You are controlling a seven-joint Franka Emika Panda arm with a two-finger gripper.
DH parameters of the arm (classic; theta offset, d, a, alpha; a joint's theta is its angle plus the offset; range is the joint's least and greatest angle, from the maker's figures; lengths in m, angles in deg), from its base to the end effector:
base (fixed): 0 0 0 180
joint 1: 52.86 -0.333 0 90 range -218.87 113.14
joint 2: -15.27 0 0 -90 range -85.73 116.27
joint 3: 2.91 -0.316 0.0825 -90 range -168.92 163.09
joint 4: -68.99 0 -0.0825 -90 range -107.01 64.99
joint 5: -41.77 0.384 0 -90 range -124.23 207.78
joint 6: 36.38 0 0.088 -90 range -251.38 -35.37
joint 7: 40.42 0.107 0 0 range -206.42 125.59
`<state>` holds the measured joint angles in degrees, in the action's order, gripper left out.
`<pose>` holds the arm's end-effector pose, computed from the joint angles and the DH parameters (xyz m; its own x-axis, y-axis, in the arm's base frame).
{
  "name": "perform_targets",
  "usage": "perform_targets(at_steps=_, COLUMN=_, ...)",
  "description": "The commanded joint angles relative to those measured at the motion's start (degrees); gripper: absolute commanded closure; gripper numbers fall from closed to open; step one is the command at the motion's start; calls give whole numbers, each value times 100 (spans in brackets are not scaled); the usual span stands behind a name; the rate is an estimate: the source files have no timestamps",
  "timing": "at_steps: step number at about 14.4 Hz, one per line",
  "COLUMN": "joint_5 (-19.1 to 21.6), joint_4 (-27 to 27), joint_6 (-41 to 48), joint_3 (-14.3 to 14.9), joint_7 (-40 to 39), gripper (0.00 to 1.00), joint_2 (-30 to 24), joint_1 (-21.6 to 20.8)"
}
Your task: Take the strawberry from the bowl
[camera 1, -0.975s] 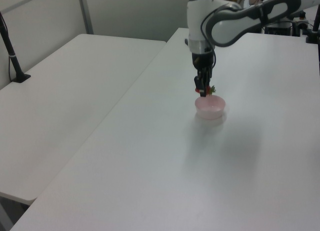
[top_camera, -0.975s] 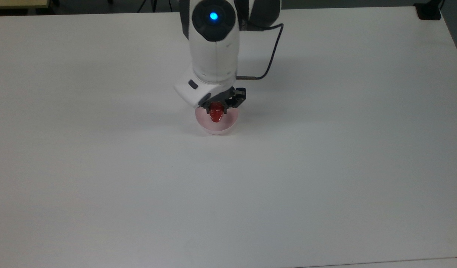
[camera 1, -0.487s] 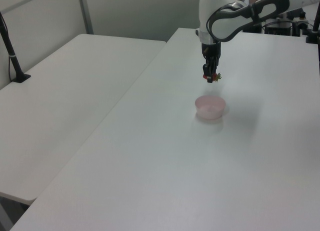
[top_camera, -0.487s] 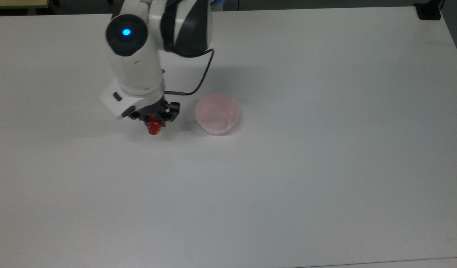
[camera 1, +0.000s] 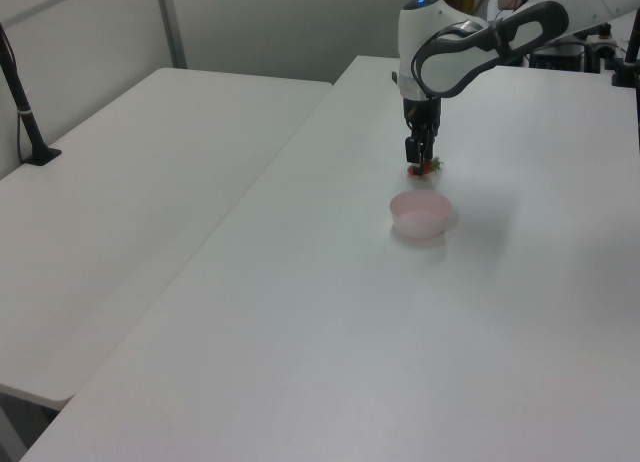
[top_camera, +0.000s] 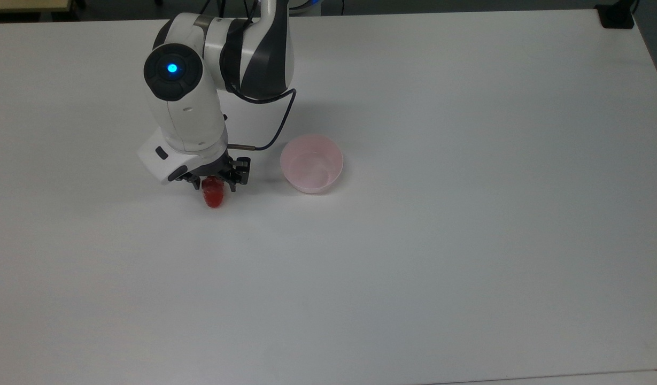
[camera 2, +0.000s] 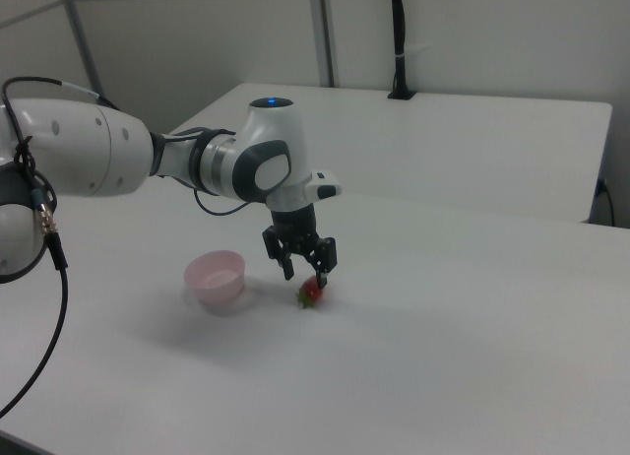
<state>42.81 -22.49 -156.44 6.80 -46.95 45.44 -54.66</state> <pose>0.6809 -0.0785 0.3283 0.9995 -0.0126 -0.0285 -0.0107 -0.9977 0.0665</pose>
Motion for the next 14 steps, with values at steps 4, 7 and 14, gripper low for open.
perform_targets(at_steps=4, joint_5=72, joint_4=-28, joint_6=701, joint_3=30, joint_7=258, gripper=0, joint_2=-1204, joint_1=-128)
perform_targets(at_steps=7, joint_5=-15, joint_4=-28, joint_6=1771, joint_3=-5, joint_7=266, gripper=0, joint_2=-1968, joint_1=-172)
perform_targets(at_steps=14, joint_5=-385, joint_4=-28, joint_6=2356, joint_3=-40, joint_7=1436, gripper=0, joint_2=-2463, joint_1=-577)
